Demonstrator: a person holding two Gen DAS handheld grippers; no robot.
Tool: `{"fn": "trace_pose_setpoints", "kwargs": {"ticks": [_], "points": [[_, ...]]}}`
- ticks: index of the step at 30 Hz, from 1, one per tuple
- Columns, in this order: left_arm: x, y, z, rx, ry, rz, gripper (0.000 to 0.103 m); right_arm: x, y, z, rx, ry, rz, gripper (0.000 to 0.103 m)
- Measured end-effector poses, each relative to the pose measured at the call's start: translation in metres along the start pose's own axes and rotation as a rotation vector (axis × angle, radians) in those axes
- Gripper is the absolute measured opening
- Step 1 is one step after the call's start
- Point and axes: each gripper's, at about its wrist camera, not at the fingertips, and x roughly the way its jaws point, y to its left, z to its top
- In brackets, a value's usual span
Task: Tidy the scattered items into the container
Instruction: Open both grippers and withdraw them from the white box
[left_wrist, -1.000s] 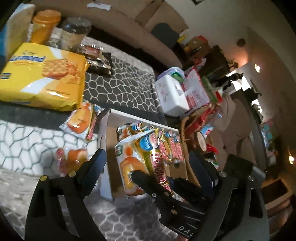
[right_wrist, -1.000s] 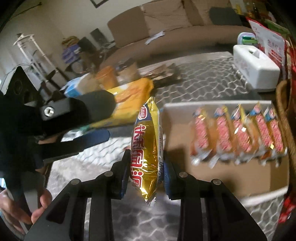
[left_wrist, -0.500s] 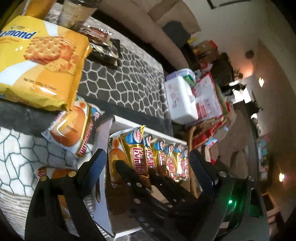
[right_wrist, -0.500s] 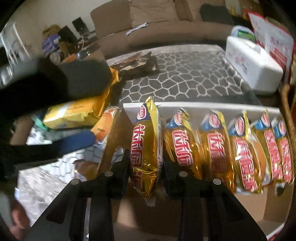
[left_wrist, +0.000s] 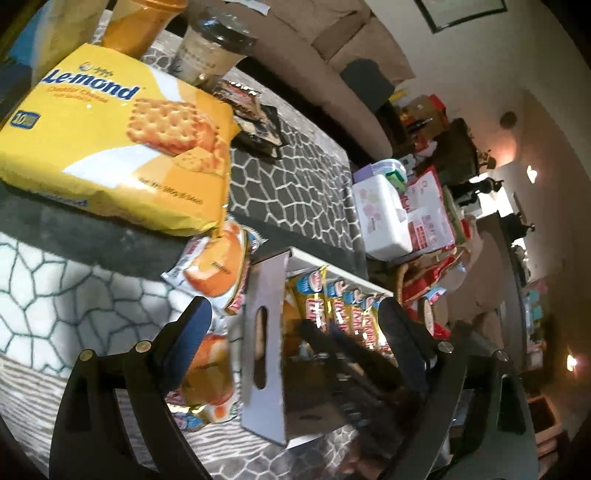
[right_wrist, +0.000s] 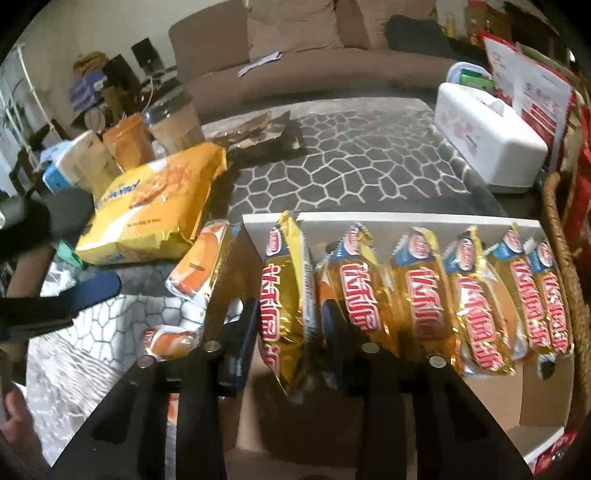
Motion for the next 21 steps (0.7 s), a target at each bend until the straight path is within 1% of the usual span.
{"fn": "trace_pose_setpoints", "kwargs": {"ticks": [3, 5, 8, 10, 12, 13, 16, 21], "points": [[-0.002, 0.005, -0.005, -0.008, 0.008, 0.007, 0.091, -0.017, -0.006, 0.0, 0.027, -0.015, 0.021, 0.038], [-0.007, 0.008, -0.011, -0.003, 0.009, 0.012, 0.091, -0.037, -0.014, -0.003, 0.061, -0.043, 0.051, 0.038], [-0.018, 0.012, -0.019, 0.035, 0.001, 0.042, 0.091, -0.063, -0.028, -0.008, 0.092, -0.08, 0.065, 0.04], [-0.025, 0.016, -0.026, 0.061, 0.0, 0.079, 0.091, -0.078, -0.037, -0.013, 0.104, -0.09, 0.066, 0.043], [-0.028, 0.023, -0.031, 0.068, 0.002, 0.096, 0.091, -0.093, -0.046, -0.022, 0.12, -0.104, 0.066, 0.045], [-0.028, 0.029, -0.034, 0.056, 0.008, 0.109, 0.091, -0.096, -0.048, -0.025, 0.124, -0.102, 0.07, 0.046], [-0.034, 0.04, -0.04, 0.024, 0.01, 0.109, 0.091, -0.105, -0.049, -0.037, 0.113, -0.093, 0.065, 0.046], [-0.045, 0.052, -0.049, 0.032, 0.009, 0.145, 0.091, -0.116, -0.052, -0.061, 0.089, -0.088, 0.077, 0.046]]}}
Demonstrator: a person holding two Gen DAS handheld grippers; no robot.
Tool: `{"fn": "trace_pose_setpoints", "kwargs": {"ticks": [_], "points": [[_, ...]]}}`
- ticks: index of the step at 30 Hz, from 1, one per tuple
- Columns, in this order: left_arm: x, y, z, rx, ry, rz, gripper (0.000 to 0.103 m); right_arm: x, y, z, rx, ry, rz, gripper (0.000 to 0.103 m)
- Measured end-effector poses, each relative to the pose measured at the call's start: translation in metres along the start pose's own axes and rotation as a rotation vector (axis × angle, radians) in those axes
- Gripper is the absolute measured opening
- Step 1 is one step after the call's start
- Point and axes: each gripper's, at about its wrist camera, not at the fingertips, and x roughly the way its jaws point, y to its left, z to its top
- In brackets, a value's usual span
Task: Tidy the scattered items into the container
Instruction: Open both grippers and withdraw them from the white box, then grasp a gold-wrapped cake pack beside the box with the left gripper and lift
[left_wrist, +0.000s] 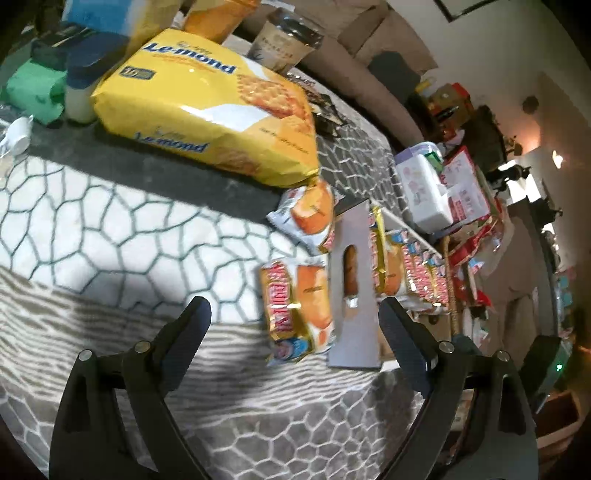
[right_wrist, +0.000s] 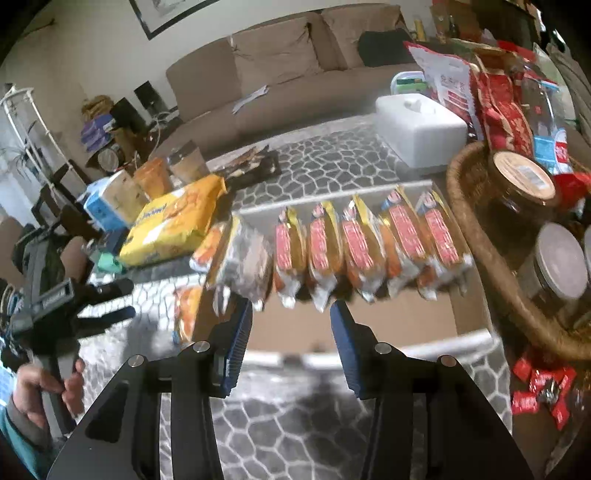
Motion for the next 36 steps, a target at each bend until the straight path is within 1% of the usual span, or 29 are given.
{"fn": "trace_pose_setpoints", "kwargs": {"ticks": [3, 5, 7, 9, 11, 13, 14, 17, 20, 21, 22, 26, 28, 29, 33, 34, 36], "points": [[-0.003, 0.009, -0.002, -0.026, -0.008, -0.002, 0.091, 0.007, 0.001, 0.006, 0.015, 0.004, 0.011, 0.046], [-0.003, 0.01, -0.005, -0.038, -0.007, -0.019, 0.091, 0.013, 0.01, 0.015, 0.008, -0.017, 0.036, 0.046], [-0.003, 0.008, -0.007, -0.028, -0.001, -0.026, 0.092, 0.027, 0.028, 0.026, -0.024, -0.012, 0.051, 0.046], [-0.003, 0.007, -0.008, -0.023, 0.003, -0.031, 0.092, 0.051, 0.052, 0.035, -0.094, 0.018, 0.051, 0.046], [-0.002, 0.005, -0.007, -0.031, 0.006, -0.048, 0.091, 0.076, 0.064, 0.039, -0.124, 0.06, 0.033, 0.046], [-0.001, 0.004, -0.006, -0.034, 0.012, -0.067, 0.092, 0.094, 0.068, 0.041, -0.124, 0.088, 0.008, 0.044], [-0.001, 0.004, -0.006, -0.032, 0.014, -0.072, 0.092, 0.099, 0.066, 0.042, -0.115, 0.097, 0.01, 0.045], [0.0, 0.002, -0.004, -0.023, 0.014, -0.093, 0.092, 0.103, 0.061, 0.042, -0.069, 0.104, 0.077, 0.045], [0.003, 0.0, -0.001, -0.023, 0.014, -0.114, 0.092, 0.107, 0.066, 0.039, -0.118, 0.119, 0.054, 0.044], [0.005, -0.001, 0.0, -0.022, 0.015, -0.117, 0.092, 0.11, 0.069, 0.039, -0.141, 0.132, 0.024, 0.043], [0.007, -0.001, 0.0, -0.023, 0.019, -0.118, 0.092, 0.114, 0.07, 0.037, -0.174, 0.143, -0.031, 0.042], [0.011, -0.002, -0.001, -0.023, 0.021, -0.122, 0.092, 0.104, 0.067, 0.038, -0.255, 0.089, -0.153, 0.041], [0.013, 0.0, -0.003, -0.023, 0.024, -0.114, 0.092, 0.098, 0.059, 0.04, -0.262, 0.072, -0.188, 0.04], [0.015, 0.001, -0.004, -0.027, 0.027, -0.111, 0.092, 0.096, 0.052, 0.043, -0.256, 0.062, -0.221, 0.04], [0.018, 0.004, -0.007, -0.05, 0.037, -0.104, 0.092, 0.103, 0.032, 0.049, -0.241, 0.109, -0.24, 0.039], [0.018, 0.004, -0.008, -0.05, 0.037, -0.103, 0.092, 0.102, 0.03, 0.05, -0.238, 0.107, -0.233, 0.037], [0.016, 0.002, -0.008, -0.04, 0.032, -0.101, 0.092, 0.088, 0.028, 0.051, -0.204, 0.066, -0.179, 0.038]]}}
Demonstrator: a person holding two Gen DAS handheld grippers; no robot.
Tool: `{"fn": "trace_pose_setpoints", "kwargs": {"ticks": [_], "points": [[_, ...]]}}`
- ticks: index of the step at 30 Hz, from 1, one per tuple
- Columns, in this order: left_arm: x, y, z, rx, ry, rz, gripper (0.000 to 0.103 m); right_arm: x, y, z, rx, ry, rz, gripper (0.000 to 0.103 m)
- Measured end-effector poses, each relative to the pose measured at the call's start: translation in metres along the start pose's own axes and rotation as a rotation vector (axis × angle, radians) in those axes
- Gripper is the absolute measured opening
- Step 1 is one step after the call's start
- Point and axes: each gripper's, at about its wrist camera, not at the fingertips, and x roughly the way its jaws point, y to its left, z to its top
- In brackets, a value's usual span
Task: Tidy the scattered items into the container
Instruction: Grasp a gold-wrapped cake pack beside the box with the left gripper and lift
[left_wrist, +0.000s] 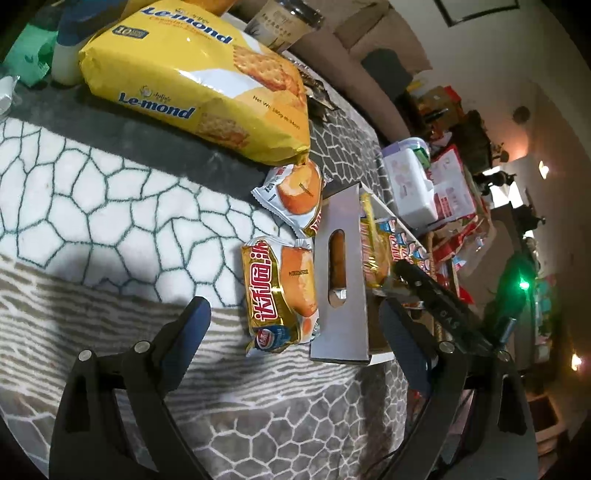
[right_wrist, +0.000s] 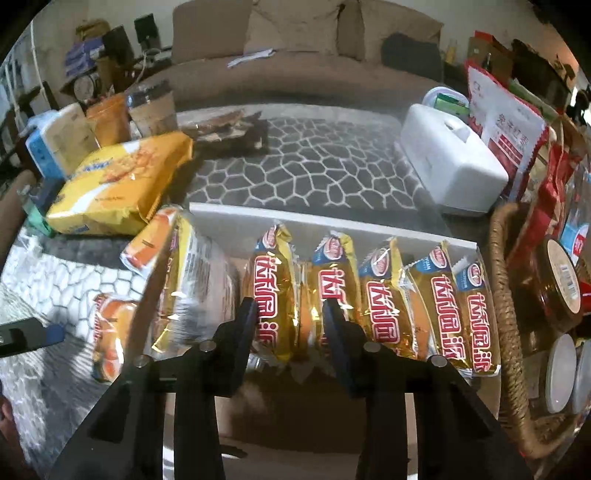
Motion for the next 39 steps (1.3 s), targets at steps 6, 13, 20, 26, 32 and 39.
{"fn": "trace_pose_setpoints", "kwargs": {"ticks": [6, 13, 20, 26, 32, 39], "points": [[-0.003, -0.006, 0.001, 0.006, -0.005, -0.001, 0.092, -0.016, 0.012, 0.004, 0.071, -0.042, 0.218, 0.041], [-0.006, -0.003, -0.002, 0.006, -0.007, -0.001, 0.092, -0.001, 0.04, -0.012, 0.034, 0.039, 0.258, 0.041], [0.008, 0.013, -0.003, -0.064, 0.004, -0.023, 0.092, -0.03, 0.044, -0.039, 0.119, -0.019, 0.422, 0.041], [0.033, -0.001, 0.0, -0.006, -0.005, 0.043, 0.091, -0.044, 0.055, -0.061, 0.081, -0.01, 0.434, 0.044], [0.053, -0.007, 0.003, 0.019, -0.011, 0.096, 0.072, -0.042, 0.046, -0.063, 0.108, -0.019, 0.441, 0.044], [0.066, -0.015, 0.001, 0.06, -0.02, 0.121, 0.043, -0.039, 0.038, -0.065, 0.131, -0.013, 0.445, 0.047]]}}
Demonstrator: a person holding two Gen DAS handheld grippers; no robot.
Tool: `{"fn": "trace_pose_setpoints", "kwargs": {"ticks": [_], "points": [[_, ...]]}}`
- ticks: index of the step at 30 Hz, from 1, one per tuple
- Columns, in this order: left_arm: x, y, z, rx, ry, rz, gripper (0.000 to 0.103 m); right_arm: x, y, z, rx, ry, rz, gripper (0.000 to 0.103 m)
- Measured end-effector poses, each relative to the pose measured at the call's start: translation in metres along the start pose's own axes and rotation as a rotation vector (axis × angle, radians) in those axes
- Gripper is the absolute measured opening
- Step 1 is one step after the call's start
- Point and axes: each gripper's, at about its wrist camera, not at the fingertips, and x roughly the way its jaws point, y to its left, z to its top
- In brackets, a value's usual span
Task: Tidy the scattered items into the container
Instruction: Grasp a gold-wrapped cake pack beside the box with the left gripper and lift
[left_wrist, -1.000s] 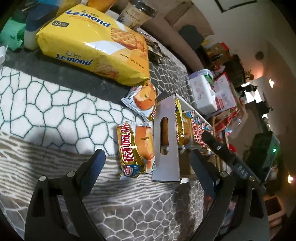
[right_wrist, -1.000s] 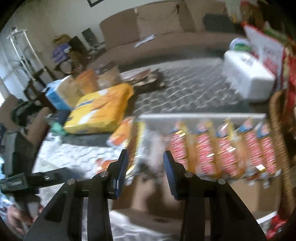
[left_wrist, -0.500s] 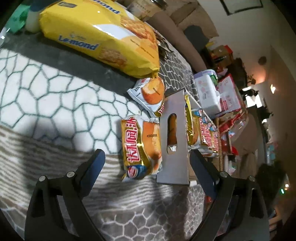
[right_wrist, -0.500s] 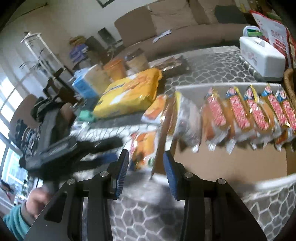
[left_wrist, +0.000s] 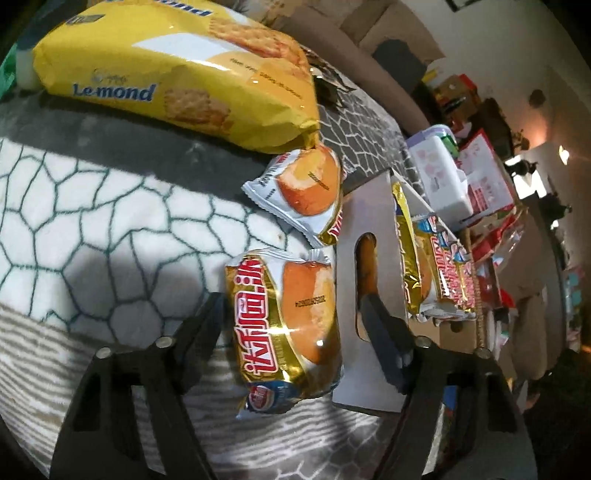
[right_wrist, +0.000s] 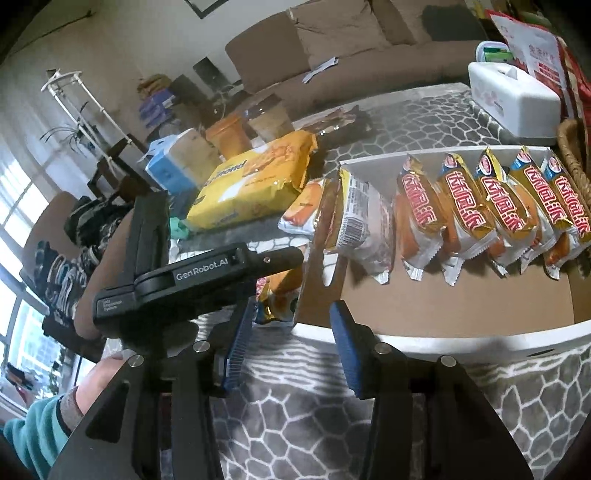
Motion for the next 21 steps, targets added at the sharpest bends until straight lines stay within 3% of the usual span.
{"fn": "trace_pose_setpoints", "kwargs": {"ticks": [1, 9, 16, 21], "points": [[0.003, -0.003, -0.001, 0.027, 0.009, 0.02, 0.034, -0.001, -0.001, 0.0, -0.002, -0.001, -0.007, 0.047], [-0.009, -0.02, -0.009, 0.137, 0.002, 0.087, 0.031, -0.005, -0.002, -0.001, 0.0, -0.011, -0.006, 0.048], [-0.045, -0.03, -0.028, 0.252, -0.005, 0.134, 0.03, -0.01, 0.008, -0.002, 0.021, -0.015, 0.019, 0.048], [-0.072, -0.037, -0.048, 0.354, 0.024, 0.122, 0.03, -0.018, 0.017, -0.01, 0.022, 0.0, 0.074, 0.05]]}}
